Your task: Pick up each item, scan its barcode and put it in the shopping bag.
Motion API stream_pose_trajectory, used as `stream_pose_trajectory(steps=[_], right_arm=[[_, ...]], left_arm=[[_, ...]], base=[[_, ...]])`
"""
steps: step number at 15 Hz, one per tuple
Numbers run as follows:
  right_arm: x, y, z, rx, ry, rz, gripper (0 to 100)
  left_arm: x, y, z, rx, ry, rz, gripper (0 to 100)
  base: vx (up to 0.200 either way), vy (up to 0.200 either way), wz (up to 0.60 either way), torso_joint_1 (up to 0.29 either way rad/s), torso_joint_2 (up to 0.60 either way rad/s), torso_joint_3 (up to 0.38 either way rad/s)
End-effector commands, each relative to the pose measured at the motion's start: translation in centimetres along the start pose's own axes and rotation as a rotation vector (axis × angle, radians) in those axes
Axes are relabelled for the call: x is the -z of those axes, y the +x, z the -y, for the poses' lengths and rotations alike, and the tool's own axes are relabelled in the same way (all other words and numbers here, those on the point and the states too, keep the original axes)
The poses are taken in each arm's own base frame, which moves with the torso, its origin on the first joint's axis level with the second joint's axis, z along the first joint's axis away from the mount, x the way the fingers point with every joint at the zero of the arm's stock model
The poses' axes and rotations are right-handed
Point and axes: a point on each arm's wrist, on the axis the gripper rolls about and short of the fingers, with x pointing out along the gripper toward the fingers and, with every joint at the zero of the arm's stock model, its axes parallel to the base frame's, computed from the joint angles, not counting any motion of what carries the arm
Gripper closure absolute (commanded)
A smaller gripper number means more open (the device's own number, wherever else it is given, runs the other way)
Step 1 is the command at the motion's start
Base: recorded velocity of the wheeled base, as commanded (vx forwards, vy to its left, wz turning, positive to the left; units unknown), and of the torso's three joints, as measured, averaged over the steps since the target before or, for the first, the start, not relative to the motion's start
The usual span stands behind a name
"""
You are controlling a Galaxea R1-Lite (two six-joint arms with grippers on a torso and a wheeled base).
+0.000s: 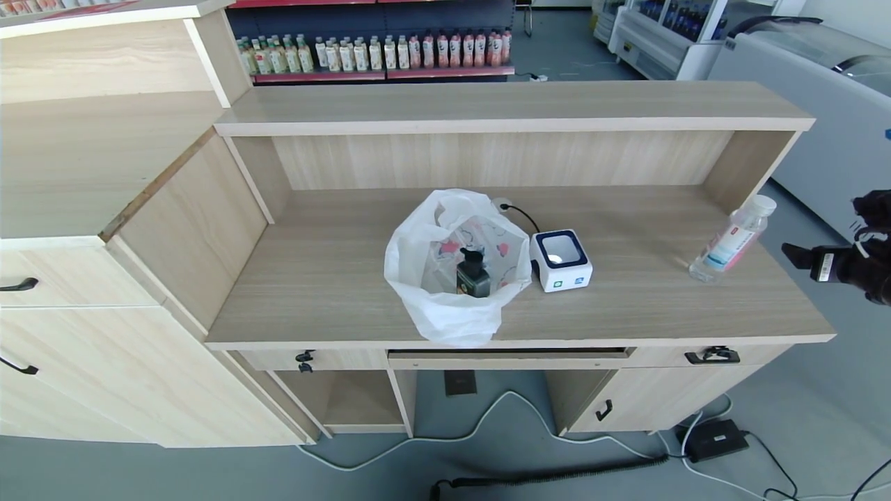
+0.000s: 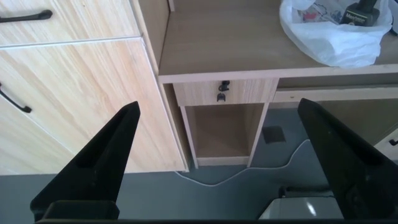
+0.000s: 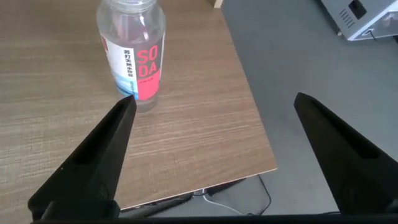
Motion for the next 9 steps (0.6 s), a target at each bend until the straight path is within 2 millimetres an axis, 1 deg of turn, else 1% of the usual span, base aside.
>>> stream_pose_trajectory(steps=[1, 4, 6, 9], right_arm=[[2.2, 1.4, -1.5, -0.042, 0.025, -0.034, 0], [2.8, 2.5, -2.7, -0.068, 0.065, -0.01, 0], [3.1, 3.0, -2.9, -0.071, 0.052, -0.012, 0], [3.1, 3.6, -2.7, -0.065, -0.025, 0.003, 0]], left_arm=[[0.0, 0.0, 0.0, 0.0, 0.0, 0.001, 0], [0.0, 0.0, 0.0, 0.0, 0.0, 0.001, 0], [0.0, 0.0, 0.0, 0.0, 0.0, 0.001, 0], [0.0, 0.0, 0.0, 0.0, 0.0, 0.001, 0]], base=[[0.0, 0.0, 0.0, 0.0, 0.0, 0.0], [0.0, 0.0, 0.0, 0.0, 0.0, 0.0], [0.0, 0.0, 0.0, 0.0, 0.0, 0.0], [0.0, 0.0, 0.0, 0.0, 0.0, 0.0]])
